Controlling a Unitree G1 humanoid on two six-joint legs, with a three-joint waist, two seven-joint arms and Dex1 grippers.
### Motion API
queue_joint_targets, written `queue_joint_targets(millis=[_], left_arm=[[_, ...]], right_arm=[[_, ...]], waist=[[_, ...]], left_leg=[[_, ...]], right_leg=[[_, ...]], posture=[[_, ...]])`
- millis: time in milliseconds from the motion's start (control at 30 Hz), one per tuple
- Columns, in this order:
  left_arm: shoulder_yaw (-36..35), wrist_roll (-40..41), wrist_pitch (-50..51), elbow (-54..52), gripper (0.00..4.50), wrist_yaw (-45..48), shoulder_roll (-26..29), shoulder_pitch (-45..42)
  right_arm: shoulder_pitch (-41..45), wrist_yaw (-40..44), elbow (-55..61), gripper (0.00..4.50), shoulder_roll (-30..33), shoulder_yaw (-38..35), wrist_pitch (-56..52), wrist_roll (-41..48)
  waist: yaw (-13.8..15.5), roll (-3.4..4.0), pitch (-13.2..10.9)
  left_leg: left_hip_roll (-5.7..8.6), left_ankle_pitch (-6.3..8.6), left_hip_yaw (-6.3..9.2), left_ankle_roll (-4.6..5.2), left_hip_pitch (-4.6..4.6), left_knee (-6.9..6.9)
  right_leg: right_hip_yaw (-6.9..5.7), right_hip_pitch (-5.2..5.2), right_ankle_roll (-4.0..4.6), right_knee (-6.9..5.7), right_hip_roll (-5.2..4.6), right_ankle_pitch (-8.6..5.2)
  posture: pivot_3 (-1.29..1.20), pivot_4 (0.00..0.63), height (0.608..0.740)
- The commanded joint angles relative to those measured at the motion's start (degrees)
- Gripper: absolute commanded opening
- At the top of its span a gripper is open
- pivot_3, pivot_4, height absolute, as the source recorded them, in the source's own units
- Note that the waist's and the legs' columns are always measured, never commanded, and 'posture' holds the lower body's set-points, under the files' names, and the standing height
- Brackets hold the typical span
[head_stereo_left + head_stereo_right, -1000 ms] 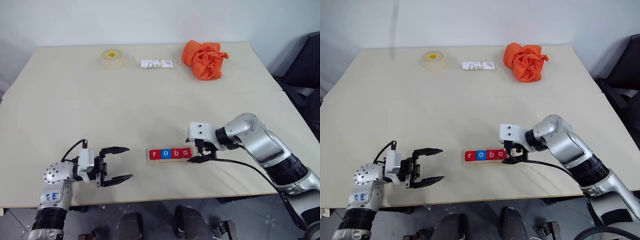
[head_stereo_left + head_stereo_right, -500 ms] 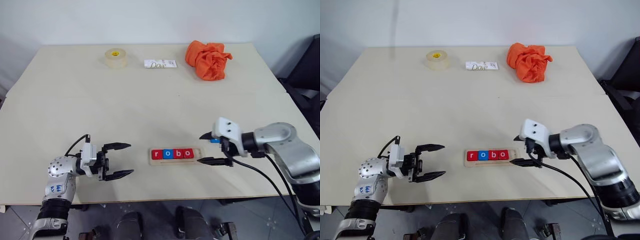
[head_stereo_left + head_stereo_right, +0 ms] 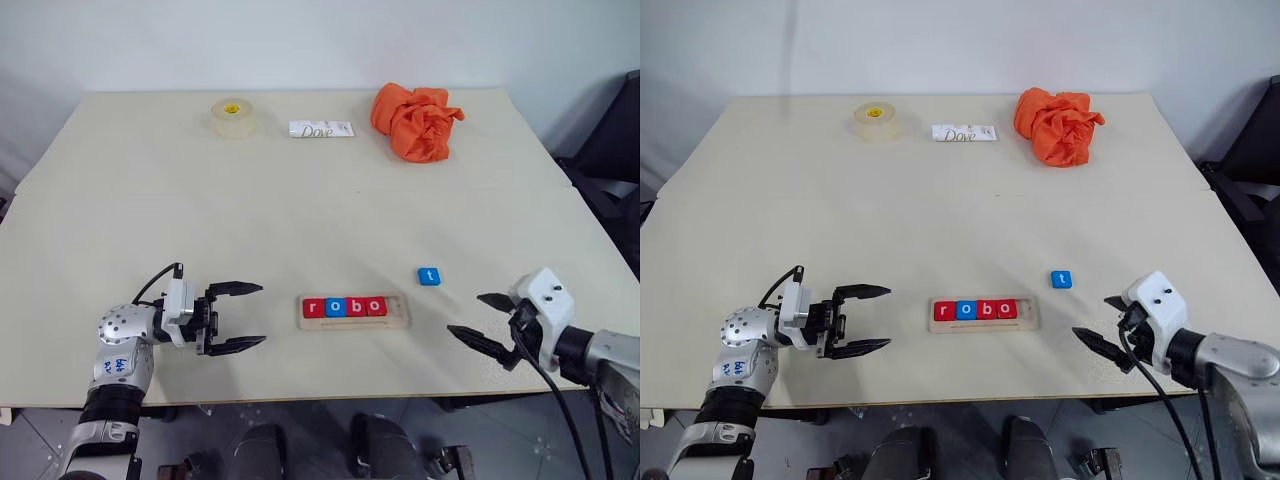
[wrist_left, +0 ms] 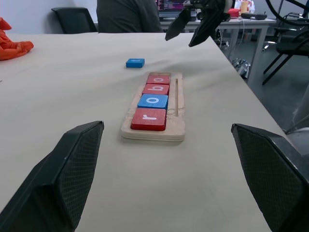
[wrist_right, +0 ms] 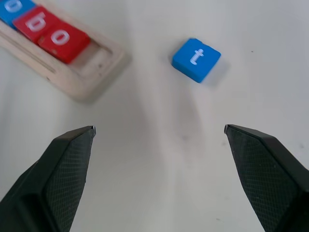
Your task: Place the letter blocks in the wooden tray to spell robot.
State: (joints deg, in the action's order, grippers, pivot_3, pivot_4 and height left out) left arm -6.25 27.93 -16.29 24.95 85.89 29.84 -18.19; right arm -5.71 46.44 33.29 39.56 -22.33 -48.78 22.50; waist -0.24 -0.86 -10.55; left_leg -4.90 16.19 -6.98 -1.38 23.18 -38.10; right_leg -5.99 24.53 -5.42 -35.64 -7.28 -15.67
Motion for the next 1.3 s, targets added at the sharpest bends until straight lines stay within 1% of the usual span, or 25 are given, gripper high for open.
queue_joint_targets(millis=[33, 133, 300, 433, 533, 733, 833, 933, 1067, 1100, 1300], left_arm=[[-0.5, 0.3, 0.0, -0.5, 4.5, 0.8, 0.9, -0.8], [-0.4, 0.5, 0.6, -1.5, 4.5, 0.7, 1.2, -0.6], [-0.6, 0.8, 1.7, -3.3, 4.5, 0.6, 1.8, 0.3], [-0.9, 0.9, 2.3, -4.6, 4.5, 0.3, 2.3, 1.0], [-1.3, 1.2, 2.8, -6.0, 4.5, 0.0, 2.8, 2.0], [-1.7, 1.1, 3.2, -7.6, 4.5, -0.6, 2.9, 3.3], [-1.9, 1.2, 3.2, -8.0, 4.5, -0.8, 3.0, 3.5], [-2.1, 1.3, 3.2, -8.2, 4.5, -0.9, 3.2, 4.0], [-2.1, 1.3, 3.1, -8.2, 4.5, -1.0, 3.3, 4.2], [-2.1, 1.3, 3.1, -7.9, 4.5, -0.9, 3.2, 4.0], [-1.5, 0.9, 2.8, -6.2, 4.5, 0.0, 2.7, 2.2]], right_arm=[[1.2, -4.6, 1.7, 4.47, -2.2, -0.4, -0.2, 1.5], [3.8, -10.6, -0.4, 4.47, -6.9, 2.8, 0.6, 0.3], [8.8, -18.3, -6.4, 4.47, -12.7, 7.9, 2.3, -2.9], [12.1, -22.6, -11.1, 4.47, -15.1, 11.2, 4.5, -5.7], [15.5, -25.8, -14.5, 4.47, -18.0, 12.5, 5.8, -6.6], [18.3, -29.8, -16.9, 4.47, -20.6, 14.3, 3.9, -7.9], [17.7, -31.9, -15.5, 3.94, -21.7, 14.6, 2.3, -8.2], [15.8, -33.3, -11.5, 2.95, -22.4, 14.8, 0.7, -7.9], [14.4, -33.8, -9.4, 1.57, -22.6, 14.4, 0.1, -7.6], [14.2, -34.0, -9.1, 1.46, -22.8, 14.2, 0.2, -7.6], [14.2, -34.8, -5.7, 1.47, -23.0, 12.0, 1.1, -6.6]], waist=[[0.1, 0.0, 0.0], [0.1, -0.01, 0.0], [0.0, -0.01, 0.0], [0.0, -0.01, 0.0], [-0.1, -0.01, 0.0], [-0.1, -0.01, 0.0], [-0.1, -0.04, 0.0], [-0.1, -0.04, 0.0], [-0.2, -0.04, 0.0], [-0.2, -0.04, 0.0], [-0.2, -0.04, 0.0]], left_leg=[[0.01, 0.0, 0.0, 0.0, 0.01, 0.0], [0.01, 0.0, 0.01, 0.0, 0.02, 0.0], [0.01, 0.0, -0.01, 0.0, 0.03, 0.02], [0.01, 0.0, -0.02, 0.0, 0.03, 0.02], [0.01, 0.0, -0.02, 0.0, 0.04, 0.05], [0.01, 0.0, -0.03, 0.01, 0.04, 0.05], [0.01, 0.0, -0.02, 0.01, 0.03, 0.05], [0.0, 0.0, -0.01, 0.01, 0.03, 0.06], [0.0, 0.01, -0.03, 0.01, 0.04, 0.08], [0.0, 0.01, -0.03, 0.01, 0.04, 0.08], [0.0, 0.01, -0.01, 0.01, 0.04, 0.08]], right_leg=[[0.0, 0.0, 0.0, 0.01, -0.01, 0.0], [0.0, 0.0, 0.0, 0.02, -0.01, 0.0], [0.0, 0.02, 0.01, 0.02, 0.0, 0.0], [0.0, 0.03, 0.01, 0.01, 0.0, -0.01], [0.0, 0.03, 0.02, 0.01, 0.0, -0.01], [0.0, 0.03, 0.02, 0.0, 0.0, -0.01], [0.0, 0.02, 0.02, 0.0, -0.01, -0.01], [0.0, 0.03, 0.02, 0.0, 0.0, -0.01], [0.0, 0.03, 0.03, 0.02, 0.0, -0.02], [0.0, 0.03, 0.03, 0.02, 0.0, -0.02], [0.0, 0.04, 0.03, 0.02, 0.0, -0.02]], posture=[[0.0, 0.15, 0.74], [0.0, 0.15, 0.74], [0.0, 0.15, 0.74], [0.0, 0.15, 0.74], [0.0, 0.15, 0.74], [0.0, 0.15, 0.74], [0.0, 0.15, 0.74], [0.0, 0.15, 0.74], [0.0, 0.15, 0.74], [0.0, 0.15, 0.74], [0.0, 0.15, 0.74]])
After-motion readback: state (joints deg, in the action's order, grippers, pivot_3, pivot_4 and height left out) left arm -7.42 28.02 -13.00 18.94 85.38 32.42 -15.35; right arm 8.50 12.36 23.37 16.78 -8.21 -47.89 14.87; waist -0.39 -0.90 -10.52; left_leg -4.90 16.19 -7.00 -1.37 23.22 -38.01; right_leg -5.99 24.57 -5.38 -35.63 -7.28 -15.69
